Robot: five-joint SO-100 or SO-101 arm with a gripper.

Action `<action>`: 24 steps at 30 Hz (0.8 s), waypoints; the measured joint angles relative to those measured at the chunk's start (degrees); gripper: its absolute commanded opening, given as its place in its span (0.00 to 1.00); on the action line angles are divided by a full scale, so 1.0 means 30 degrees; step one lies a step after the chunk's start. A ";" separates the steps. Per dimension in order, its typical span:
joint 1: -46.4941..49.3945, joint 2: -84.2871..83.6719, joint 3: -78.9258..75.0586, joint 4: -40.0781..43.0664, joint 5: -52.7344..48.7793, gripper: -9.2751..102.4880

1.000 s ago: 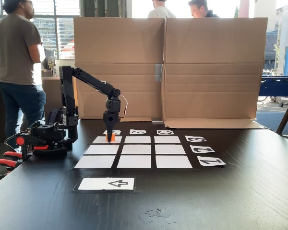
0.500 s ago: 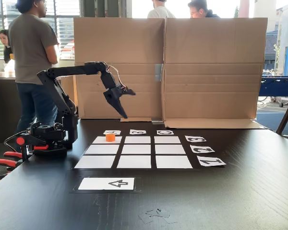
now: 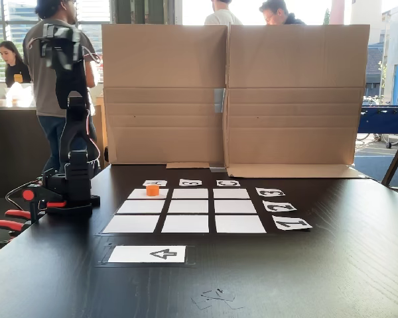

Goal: Pick up the round, orange token and place it in the grid on square A3.

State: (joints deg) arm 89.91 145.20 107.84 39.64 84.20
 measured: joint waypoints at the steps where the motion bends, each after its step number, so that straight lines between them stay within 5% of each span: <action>1: 0.0791 0.1641 0.2197 -0.0557 0.0117 0.08; 12: 0.2695 1.4531 1.9453 0.0703 0.0264 0.08; 24: 0.2813 1.5000 2.2383 0.0234 0.0850 0.08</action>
State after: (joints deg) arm 98.35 190.20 174.99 40.34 86.75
